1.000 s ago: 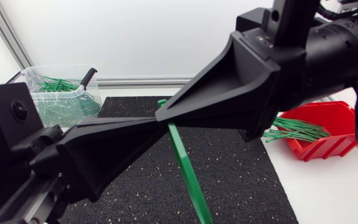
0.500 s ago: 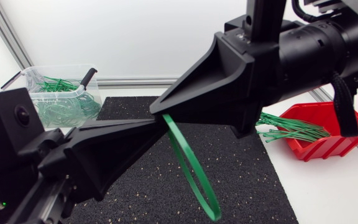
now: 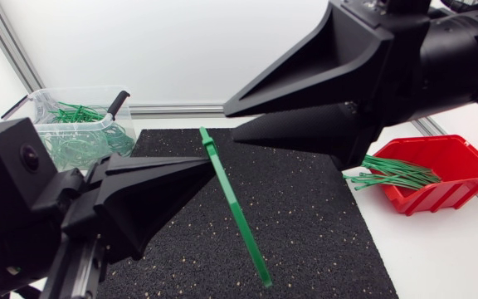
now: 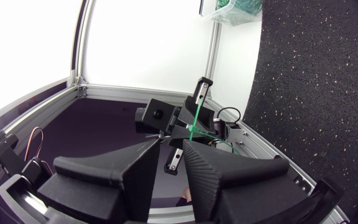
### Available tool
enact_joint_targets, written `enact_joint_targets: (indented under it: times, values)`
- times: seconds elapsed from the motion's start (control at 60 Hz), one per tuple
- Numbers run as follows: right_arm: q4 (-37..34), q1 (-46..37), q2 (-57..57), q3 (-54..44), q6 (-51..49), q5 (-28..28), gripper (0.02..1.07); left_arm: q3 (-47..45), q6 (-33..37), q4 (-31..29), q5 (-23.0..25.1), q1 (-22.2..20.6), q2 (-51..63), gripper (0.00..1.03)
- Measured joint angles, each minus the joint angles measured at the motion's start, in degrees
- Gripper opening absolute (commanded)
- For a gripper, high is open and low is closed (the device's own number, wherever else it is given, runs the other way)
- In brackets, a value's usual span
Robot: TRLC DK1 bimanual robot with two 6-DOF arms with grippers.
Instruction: Take a green cable tie from the red box, thread the tail through the head to close it, then place it in the transparent bin on the left.
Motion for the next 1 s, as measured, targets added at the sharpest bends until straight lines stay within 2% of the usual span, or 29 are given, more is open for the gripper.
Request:
enact_joint_targets:
  times: [0.383, 0.633, 0.817, 0.9, 1.0]
  values:
    - [0.02, -3.87, 4.11, 0.04, -1.92, -0.7, 0.36, -0.13, 8.0, 0.02, 0.11, -0.24, -0.04, 0.04]
    - [-1.66, -0.85, 4.92, 0.07, -4.68, -0.68, 0.36, -0.83, 14.91, -0.17, -0.55, -1.68, -0.04, 0.04]
    - [-3.91, 1.33, 4.94, 0.07, -7.41, -0.66, 0.35, -0.87, 17.46, -0.68, -1.01, -1.68, 0.0, 0.04]
    - [-4.28, 1.44, 4.94, 0.07, -8.26, -0.63, 0.26, -0.87, 18.01, -0.74, -1.01, -1.73, 0.02, 0.04]
    - [-4.28, 1.44, 4.94, 0.07, -9.03, -0.5, 0.2, -0.87, 18.18, -0.79, -1.05, -2.36, 0.02, 0.04]
